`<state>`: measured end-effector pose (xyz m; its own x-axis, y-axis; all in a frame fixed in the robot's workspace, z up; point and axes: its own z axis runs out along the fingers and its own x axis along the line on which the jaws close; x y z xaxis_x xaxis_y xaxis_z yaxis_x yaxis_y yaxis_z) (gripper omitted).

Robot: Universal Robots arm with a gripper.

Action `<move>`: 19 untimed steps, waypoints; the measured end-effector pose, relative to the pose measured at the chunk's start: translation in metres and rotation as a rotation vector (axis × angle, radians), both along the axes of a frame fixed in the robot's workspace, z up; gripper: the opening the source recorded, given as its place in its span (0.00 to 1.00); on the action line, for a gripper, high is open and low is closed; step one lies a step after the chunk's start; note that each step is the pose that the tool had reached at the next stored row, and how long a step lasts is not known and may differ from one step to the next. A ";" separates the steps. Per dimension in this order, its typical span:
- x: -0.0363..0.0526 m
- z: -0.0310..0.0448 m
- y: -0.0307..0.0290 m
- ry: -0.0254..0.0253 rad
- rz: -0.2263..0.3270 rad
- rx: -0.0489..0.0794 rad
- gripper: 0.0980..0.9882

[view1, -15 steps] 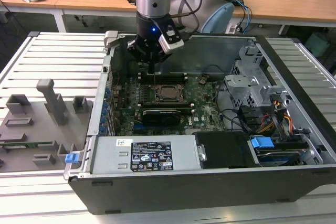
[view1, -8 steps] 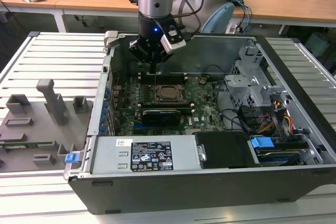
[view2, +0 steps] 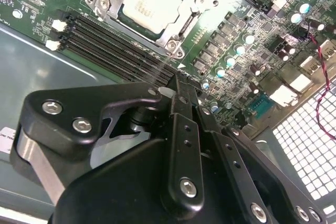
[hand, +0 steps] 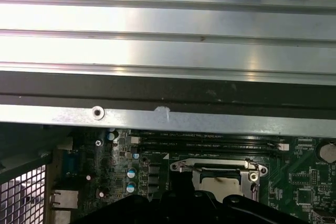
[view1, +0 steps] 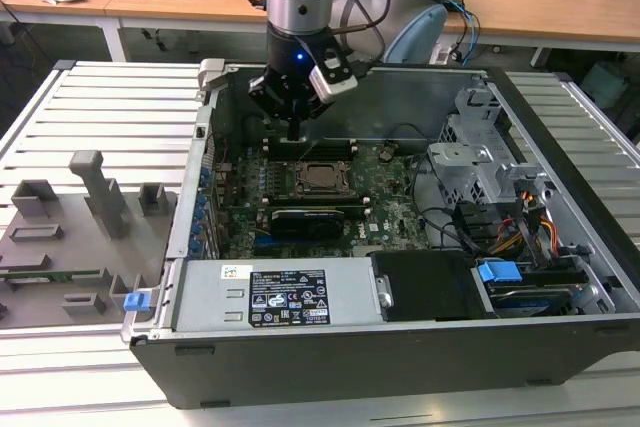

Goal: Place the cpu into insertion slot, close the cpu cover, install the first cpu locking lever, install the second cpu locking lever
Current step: 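Install the first cpu locking lever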

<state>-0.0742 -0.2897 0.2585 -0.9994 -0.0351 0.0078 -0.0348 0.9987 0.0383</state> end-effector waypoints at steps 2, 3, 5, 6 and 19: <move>0.0007 0.0000 0.0000 0.0000 0.000 0.000 0.01; 0.0014 0.0000 0.0000 -0.0001 0.000 0.000 0.01; 0.0023 0.0000 0.0000 -0.0001 0.000 0.000 0.01; 0.0026 0.0000 0.0000 -0.0001 0.000 0.000 0.01; 0.0066 0.0000 0.0000 -0.0001 0.000 0.000 0.01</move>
